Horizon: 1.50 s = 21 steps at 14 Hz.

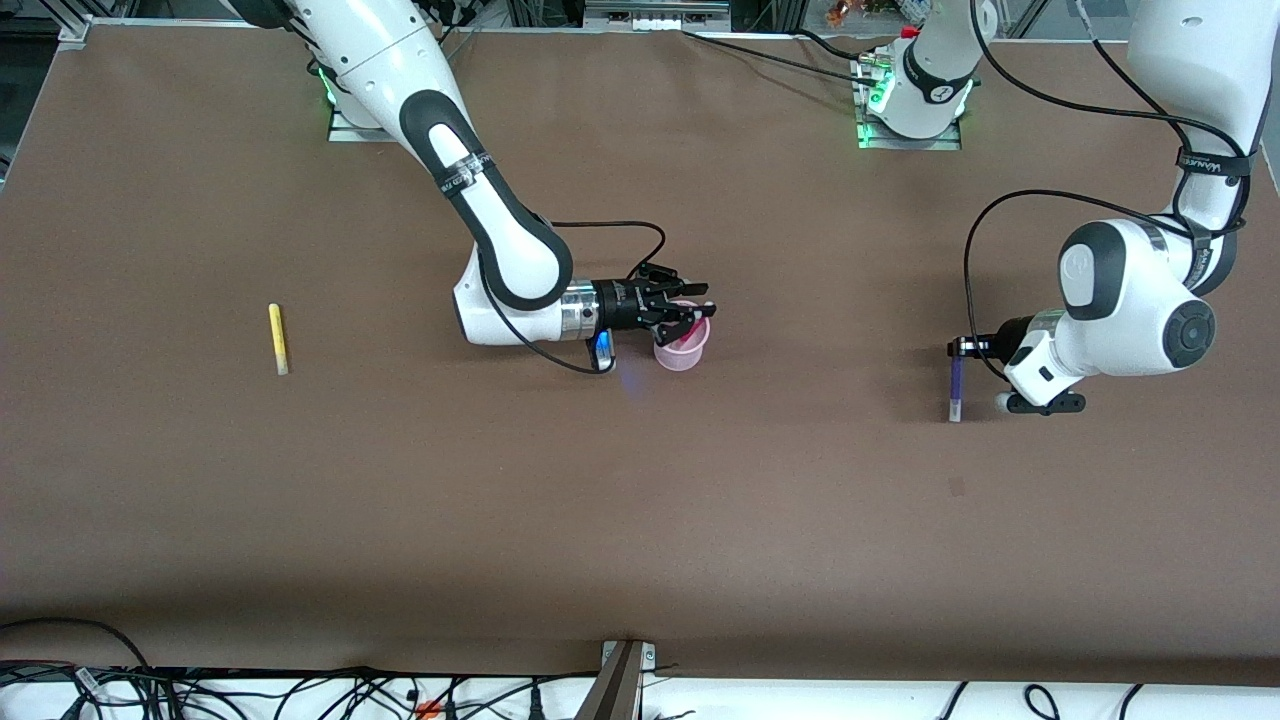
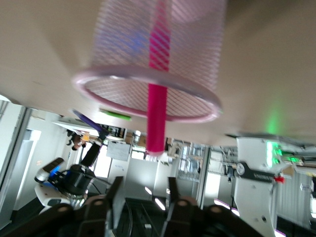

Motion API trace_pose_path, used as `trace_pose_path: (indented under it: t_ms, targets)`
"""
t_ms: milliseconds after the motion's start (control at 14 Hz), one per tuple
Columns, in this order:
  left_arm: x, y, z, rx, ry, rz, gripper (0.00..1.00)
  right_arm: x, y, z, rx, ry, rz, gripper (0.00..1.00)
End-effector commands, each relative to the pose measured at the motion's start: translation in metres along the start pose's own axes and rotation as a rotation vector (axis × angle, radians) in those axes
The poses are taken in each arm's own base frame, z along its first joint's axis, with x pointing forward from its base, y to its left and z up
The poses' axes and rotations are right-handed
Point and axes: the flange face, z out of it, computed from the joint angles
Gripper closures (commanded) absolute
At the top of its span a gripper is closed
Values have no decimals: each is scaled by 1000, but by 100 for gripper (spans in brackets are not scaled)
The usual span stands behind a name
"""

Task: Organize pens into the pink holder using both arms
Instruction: 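Lift the magenta marker with the right gripper while the left gripper lifts the blue marker, then drop the magenta marker into the pink cup with the right gripper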

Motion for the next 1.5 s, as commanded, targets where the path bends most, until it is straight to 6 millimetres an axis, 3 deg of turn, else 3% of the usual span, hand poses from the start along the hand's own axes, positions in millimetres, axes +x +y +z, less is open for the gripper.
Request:
trace_pose_path:
  t_ms: [0,214,357,500,571,786,1000,1143,1286,1429]
  targets:
    - [7,14,-13,-108,-72,-79,100,-40,-16,-11,29,188,-164,0]
    - [7,37,-32,-204,-135,-192,100,-58,-26,-30,-31,381,-373,0]
    - [4,52,-39,-306,-208,-288,100,-60,-39,-58,-95,428,-445,0]
    - [-2,68,-40,-427,-295,-369,100,-76,-49,-87,-217,471,-538,0]
    - [-4,78,-40,-480,-337,-386,100,-83,-54,-109,-276,477,-556,0]
    - [-11,137,-25,-615,-492,-468,100,-110,-62,-180,-450,534,-628,0]
    - [-19,201,-24,-750,-602,-511,100,-137,-54,-246,-643,595,-747,0]
    - [-22,233,-9,-821,-669,-538,100,-168,-46,-287,-751,669,-802,0]
    - [-27,269,7,-881,-716,-548,100,-193,-39,-350,-774,663,-861,0]
    - [-35,292,34,-830,-732,-554,100,-202,-31,-410,-800,681,-913,0]
